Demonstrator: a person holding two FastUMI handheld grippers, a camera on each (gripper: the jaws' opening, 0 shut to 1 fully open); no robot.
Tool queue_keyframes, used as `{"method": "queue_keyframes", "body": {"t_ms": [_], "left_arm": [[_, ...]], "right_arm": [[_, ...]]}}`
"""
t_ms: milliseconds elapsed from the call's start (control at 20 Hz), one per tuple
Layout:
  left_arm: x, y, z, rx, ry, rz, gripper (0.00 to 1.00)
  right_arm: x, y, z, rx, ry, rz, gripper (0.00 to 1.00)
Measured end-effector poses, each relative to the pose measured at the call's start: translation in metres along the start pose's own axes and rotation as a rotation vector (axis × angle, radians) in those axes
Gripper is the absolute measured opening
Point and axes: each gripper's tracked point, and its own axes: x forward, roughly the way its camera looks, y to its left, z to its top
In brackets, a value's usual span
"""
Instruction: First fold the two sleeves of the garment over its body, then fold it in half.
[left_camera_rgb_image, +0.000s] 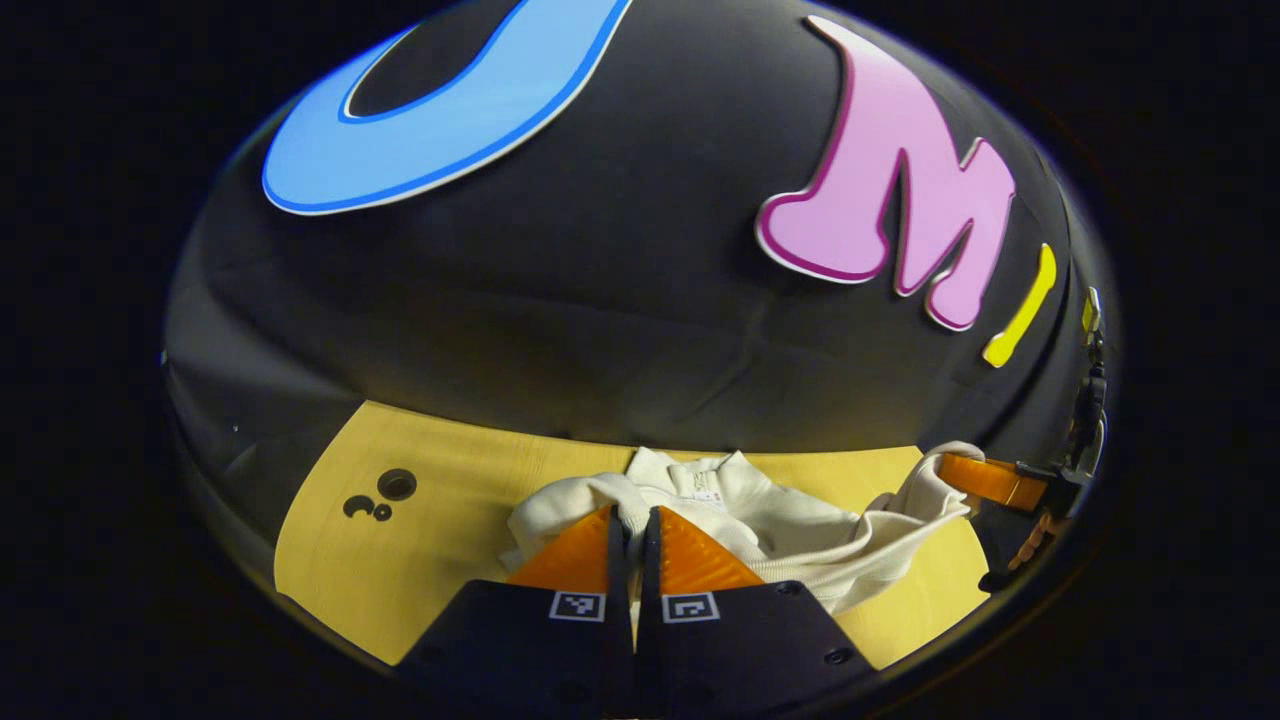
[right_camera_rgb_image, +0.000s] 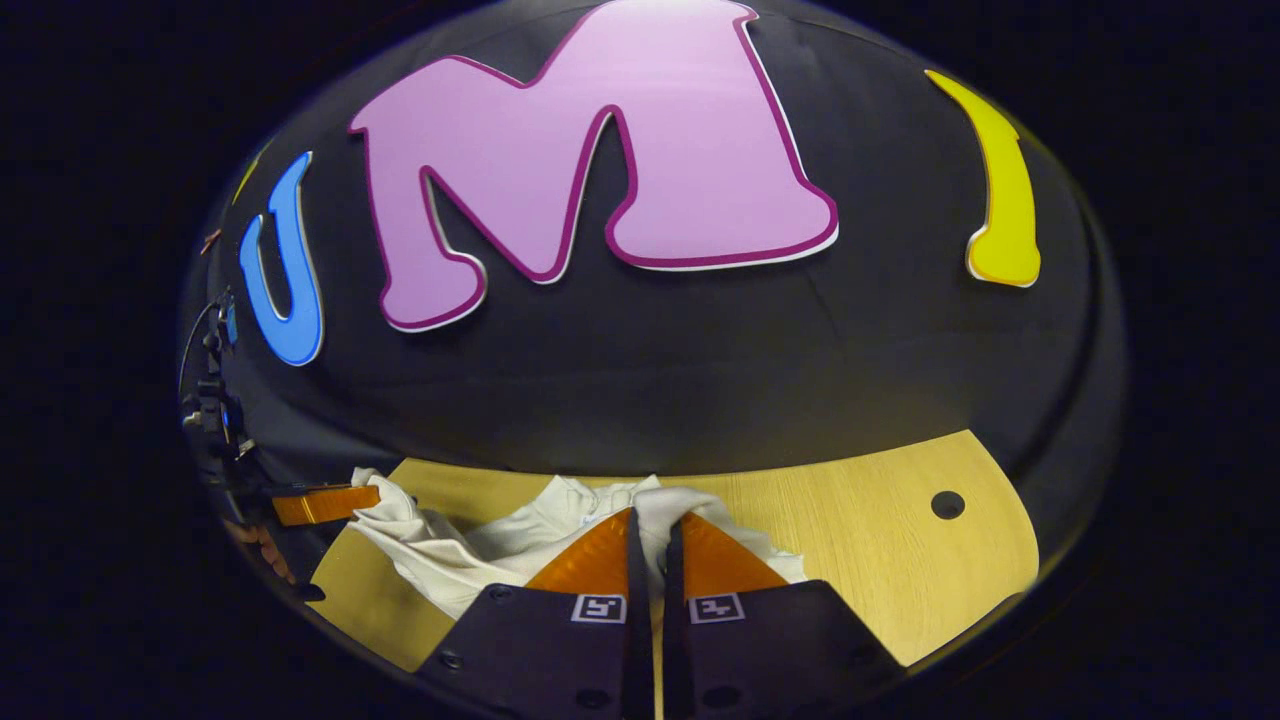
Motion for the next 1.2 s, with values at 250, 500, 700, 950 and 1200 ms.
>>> {"method": "queue_keyframes", "body": {"t_ms": [250, 500, 700, 950, 1200], "left_arm": [[0.058, 0.021, 0.013, 0.018, -0.048, 0.026, 0.06], [0.117, 0.048, -0.012, 0.067, -0.034, 0.069, 0.09], [0.133, 0.059, -0.029, 0.121, 0.003, 0.11, 0.29], [0.115, 0.046, -0.025, 0.146, 0.0, 0.134, 0.93], [0.059, 0.033, -0.004, 0.171, -0.1, 0.169, 0.99]], "right_arm": [[0.061, -0.021, 0.014, -0.034, -0.039, -0.077, 0.07], [0.115, -0.04, -0.023, -0.087, -0.008, -0.156, 0.07], [0.128, -0.041, -0.046, -0.126, 0.019, -0.17, 0.17], [0.116, -0.024, -0.063, -0.14, 0.021, -0.134, 0.61], [0.071, -0.011, -0.058, -0.136, -0.013, -0.12, 0.96]]}}
